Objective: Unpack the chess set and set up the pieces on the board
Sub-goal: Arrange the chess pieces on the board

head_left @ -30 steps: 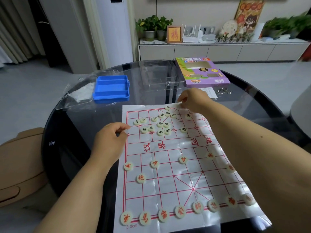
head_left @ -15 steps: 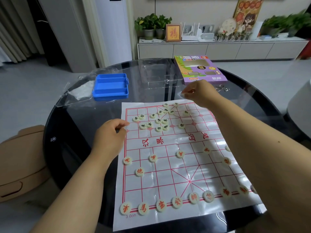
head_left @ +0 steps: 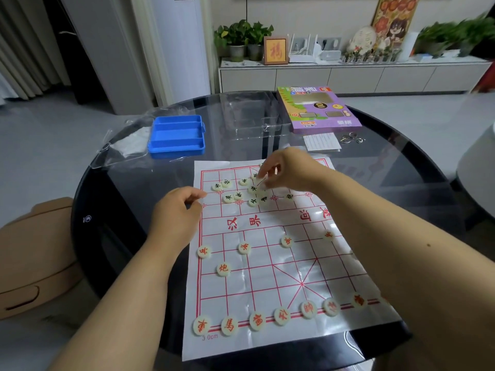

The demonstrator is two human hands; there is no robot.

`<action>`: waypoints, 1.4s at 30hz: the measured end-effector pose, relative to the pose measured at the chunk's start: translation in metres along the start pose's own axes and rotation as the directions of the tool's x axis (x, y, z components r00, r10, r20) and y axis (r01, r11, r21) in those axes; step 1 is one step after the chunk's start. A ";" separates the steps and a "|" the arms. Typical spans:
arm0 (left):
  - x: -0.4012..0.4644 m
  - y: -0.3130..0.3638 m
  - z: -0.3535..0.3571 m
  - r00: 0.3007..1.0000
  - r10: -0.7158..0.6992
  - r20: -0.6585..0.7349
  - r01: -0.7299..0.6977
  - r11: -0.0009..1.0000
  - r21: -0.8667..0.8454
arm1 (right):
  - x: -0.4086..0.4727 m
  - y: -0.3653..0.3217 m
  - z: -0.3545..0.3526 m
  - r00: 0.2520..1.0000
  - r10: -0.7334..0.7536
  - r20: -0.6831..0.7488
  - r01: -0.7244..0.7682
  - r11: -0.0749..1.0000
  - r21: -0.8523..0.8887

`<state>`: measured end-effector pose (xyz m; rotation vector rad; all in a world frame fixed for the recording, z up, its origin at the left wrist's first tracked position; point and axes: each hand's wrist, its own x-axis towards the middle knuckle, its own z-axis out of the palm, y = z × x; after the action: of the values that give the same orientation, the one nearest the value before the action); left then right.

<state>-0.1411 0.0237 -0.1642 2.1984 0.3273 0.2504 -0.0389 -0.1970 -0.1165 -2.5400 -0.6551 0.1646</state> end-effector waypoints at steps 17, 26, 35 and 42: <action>0.002 -0.002 0.000 1.000 -0.017 0.016 0.018 0.999 -0.031 | 0.048 0.005 0.002 0.970 0.151 -0.189 -0.151 0.988 0.015; 0.004 -0.001 0.000 0.999 -0.021 0.024 0.022 0.999 -0.037 | 0.070 -0.003 0.020 0.979 0.180 -0.096 -0.194 0.965 -0.175; 0.004 0.001 -0.001 0.999 -0.019 0.026 0.020 0.999 -0.035 | 0.049 0.008 -0.007 0.977 0.109 -0.182 -0.099 0.993 0.064; 0.002 0.000 -0.001 0.999 -0.017 0.027 0.018 0.999 -0.040 | 0.023 0.015 -0.010 0.981 0.112 -0.158 -0.094 0.989 0.115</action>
<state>-0.1393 0.0251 -0.1631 2.1569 0.3235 0.2159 -0.0104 -0.2019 -0.1157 -2.4526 -0.4385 0.0243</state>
